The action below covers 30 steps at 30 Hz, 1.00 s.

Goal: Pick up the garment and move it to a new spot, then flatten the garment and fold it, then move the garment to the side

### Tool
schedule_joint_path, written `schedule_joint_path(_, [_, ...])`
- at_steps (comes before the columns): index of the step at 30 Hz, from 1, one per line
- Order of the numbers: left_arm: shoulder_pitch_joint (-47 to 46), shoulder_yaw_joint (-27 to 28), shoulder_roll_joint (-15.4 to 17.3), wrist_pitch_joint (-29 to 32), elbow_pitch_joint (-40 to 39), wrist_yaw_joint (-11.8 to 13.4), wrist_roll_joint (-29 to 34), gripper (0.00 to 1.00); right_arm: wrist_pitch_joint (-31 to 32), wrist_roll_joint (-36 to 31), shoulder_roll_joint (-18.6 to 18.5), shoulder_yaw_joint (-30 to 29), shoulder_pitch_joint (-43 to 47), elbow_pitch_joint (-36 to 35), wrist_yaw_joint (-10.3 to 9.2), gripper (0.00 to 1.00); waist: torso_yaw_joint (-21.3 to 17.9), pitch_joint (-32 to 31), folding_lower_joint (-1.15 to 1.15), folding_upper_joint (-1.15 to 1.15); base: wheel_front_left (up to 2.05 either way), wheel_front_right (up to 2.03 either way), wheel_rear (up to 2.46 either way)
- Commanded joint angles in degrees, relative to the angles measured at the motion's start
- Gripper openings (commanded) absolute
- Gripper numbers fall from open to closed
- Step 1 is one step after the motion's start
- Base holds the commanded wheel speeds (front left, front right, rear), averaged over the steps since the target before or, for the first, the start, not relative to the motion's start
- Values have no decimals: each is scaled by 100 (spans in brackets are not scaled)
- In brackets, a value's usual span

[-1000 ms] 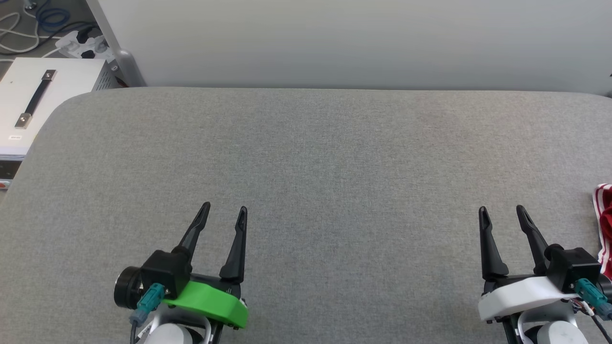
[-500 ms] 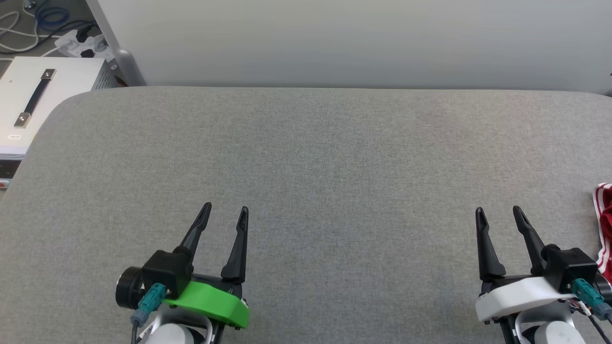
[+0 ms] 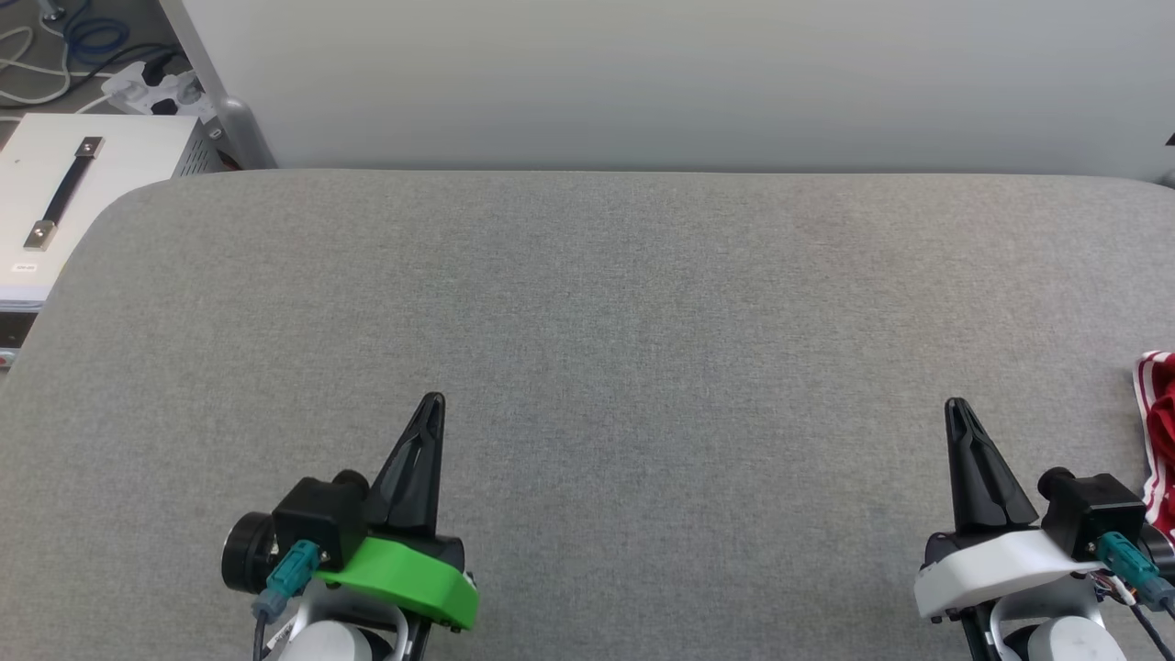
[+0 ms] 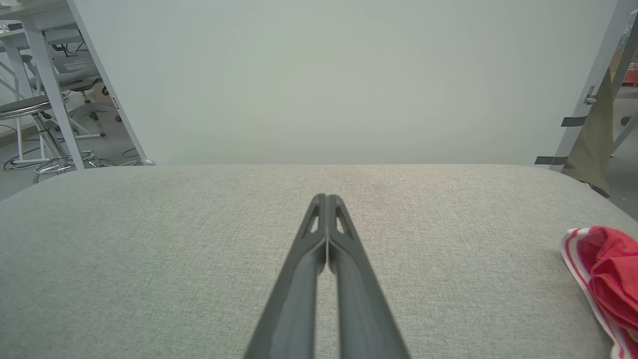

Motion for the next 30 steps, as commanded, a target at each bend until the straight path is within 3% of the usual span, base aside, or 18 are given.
schedule_joint_path(1, [19,48,-22,28,-23,31,79,0,35,-49,10,12,11,-36,-1,0,-4,-4,0,0,0,0,0])
schedule_joint_path(30, [72,260,-67,385,-150,210,351,0,375,-213,29,54,42,-186,-3,0,-86,-88,0,0,0,0,0])
